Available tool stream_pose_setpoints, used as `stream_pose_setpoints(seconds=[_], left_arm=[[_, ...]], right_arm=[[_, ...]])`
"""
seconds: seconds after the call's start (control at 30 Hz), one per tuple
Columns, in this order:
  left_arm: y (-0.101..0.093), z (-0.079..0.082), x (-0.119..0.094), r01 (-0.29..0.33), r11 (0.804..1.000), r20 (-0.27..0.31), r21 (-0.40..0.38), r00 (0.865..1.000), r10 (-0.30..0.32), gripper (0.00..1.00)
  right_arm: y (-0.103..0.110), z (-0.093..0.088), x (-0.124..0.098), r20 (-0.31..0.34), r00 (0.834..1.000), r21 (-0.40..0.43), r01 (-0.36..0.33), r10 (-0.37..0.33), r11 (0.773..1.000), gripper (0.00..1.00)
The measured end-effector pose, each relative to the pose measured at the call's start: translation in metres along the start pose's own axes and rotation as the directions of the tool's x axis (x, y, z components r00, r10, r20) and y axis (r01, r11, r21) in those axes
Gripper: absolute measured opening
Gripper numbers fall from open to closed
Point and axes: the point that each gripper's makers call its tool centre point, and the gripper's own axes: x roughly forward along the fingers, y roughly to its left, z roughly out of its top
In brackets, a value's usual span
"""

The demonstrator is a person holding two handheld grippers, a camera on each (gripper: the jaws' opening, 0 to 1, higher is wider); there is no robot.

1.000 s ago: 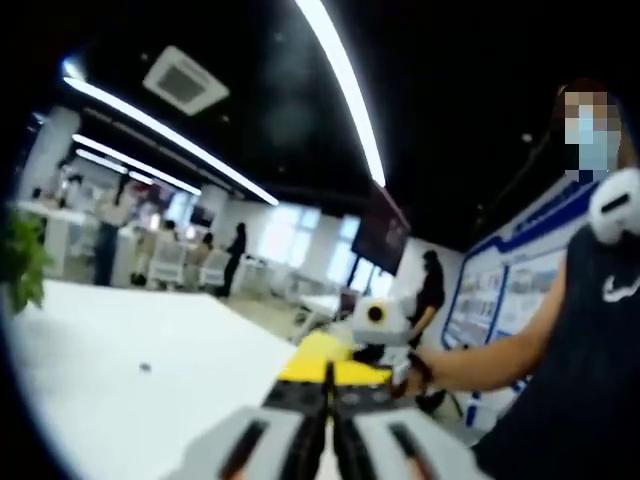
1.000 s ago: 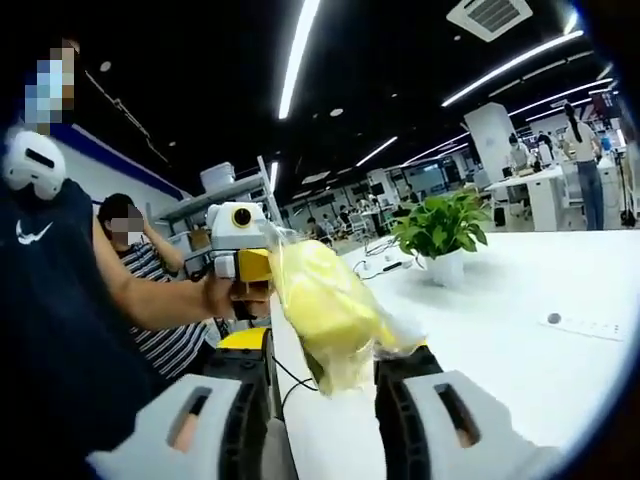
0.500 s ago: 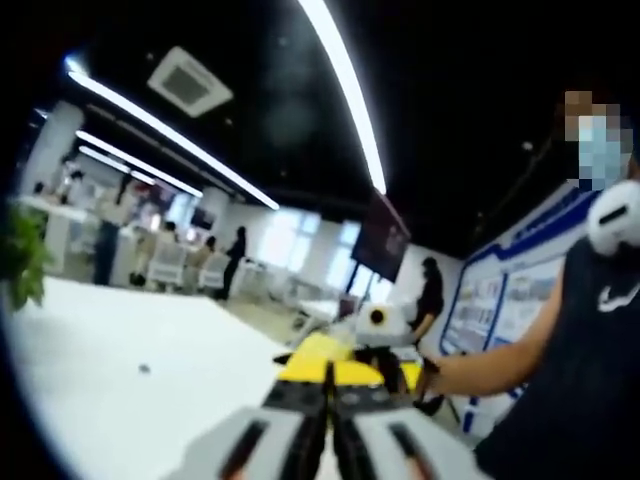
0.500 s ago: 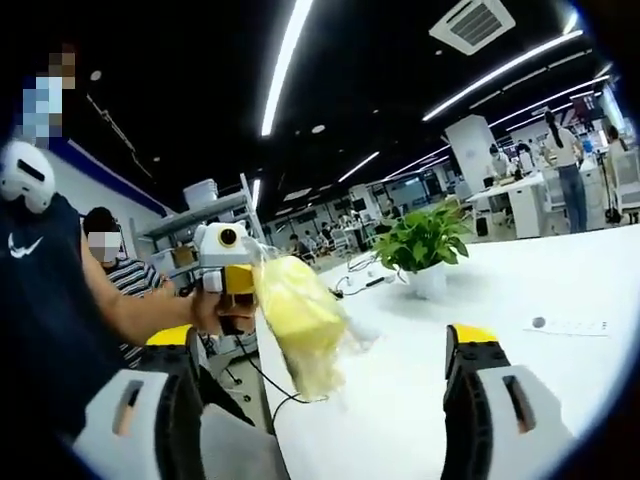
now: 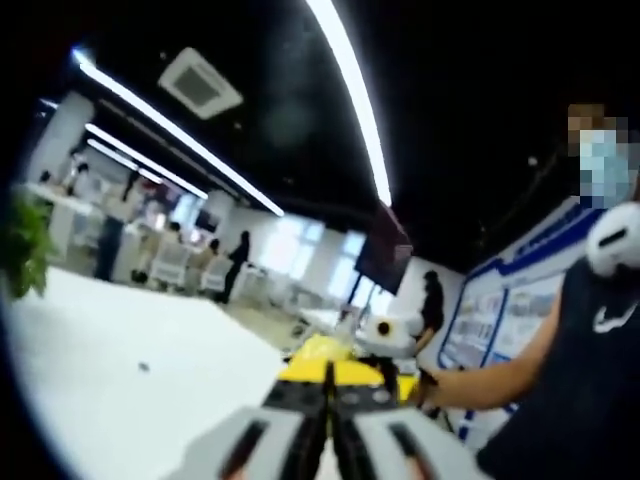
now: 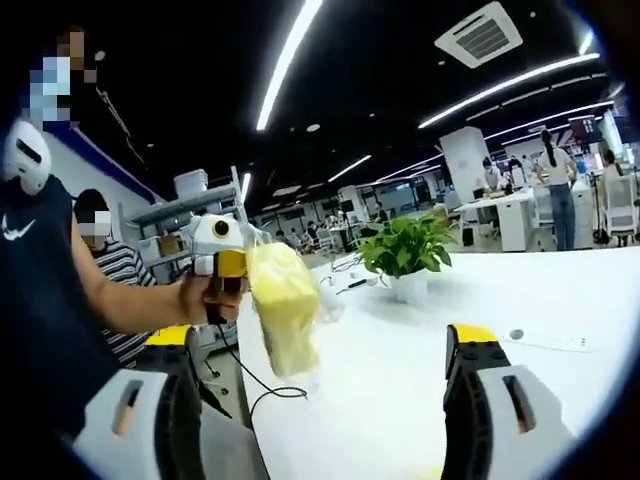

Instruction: Compare the silicone blocks by pressing each to a similar depth, holding the contact briefly, and releasing to observe deformation and rebound differences across the visible hardness samples.

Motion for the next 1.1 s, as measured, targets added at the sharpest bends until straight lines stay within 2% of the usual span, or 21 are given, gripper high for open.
stream_pose_setpoints(seconds=[0.13, 0.2, 0.37, 0.43, 0.57, 0.77, 0.97, 1.03, 1.1], left_arm=[[0.008, -0.001, -0.008, -0.017, 1.000, 0.008, -0.027, 1.000, 0.017, 0.00], [0.012, -0.003, -0.012, -0.028, 0.999, 0.010, -0.031, 1.000, 0.029, 0.00], [0.017, -0.007, -0.019, -0.055, 0.998, 0.008, -0.030, 0.998, 0.055, 0.00], [0.020, -0.009, -0.021, -0.062, 0.998, 0.007, -0.030, 0.998, 0.063, 0.00], [0.025, -0.015, -0.024, -0.081, 0.996, 0.002, -0.046, 0.997, 0.081, 0.00], [0.034, -0.029, -0.025, -0.095, 0.992, -0.024, -0.083, 0.995, 0.093, 0.00], [0.043, -0.043, -0.028, -0.120, 0.986, -0.044, -0.113, 0.992, 0.115, 0.00], [0.048, -0.048, -0.029, -0.126, 0.984, -0.051, -0.126, 0.991, 0.120, 0.00], [0.052, -0.052, -0.031, -0.132, 0.982, -0.055, -0.135, 0.991, 0.126, 0.00]], right_arm=[[-0.008, -0.003, -0.012, -0.001, 0.999, -0.005, 0.039, -0.039, 0.999, 0.96], [-0.017, -0.007, -0.023, -0.012, 0.996, -0.043, 0.092, -0.092, 0.995, 0.96], [-0.026, -0.015, -0.043, -0.007, 0.988, -0.066, 0.152, -0.153, 0.986, 0.96], [-0.035, -0.023, -0.053, -0.009, 0.982, -0.094, 0.186, -0.188, 0.978, 0.96], [-0.051, -0.040, -0.075, -0.014, 0.963, -0.089, 0.266, -0.269, 0.960, 0.96], [-0.062, -0.063, -0.100, -0.033, 0.944, -0.067, 0.327, -0.330, 0.943, 0.96], [-0.068, -0.077, -0.119, -0.031, 0.925, -0.049, 0.377, -0.379, 0.925, 0.96], [-0.071, -0.075, -0.127, 0.010, 0.913, -0.073, 0.408, -0.408, 0.910, 0.96], [-0.074, -0.083, -0.133, -0.013, 0.907, -0.064, 0.420, -0.421, 0.905, 0.96]])
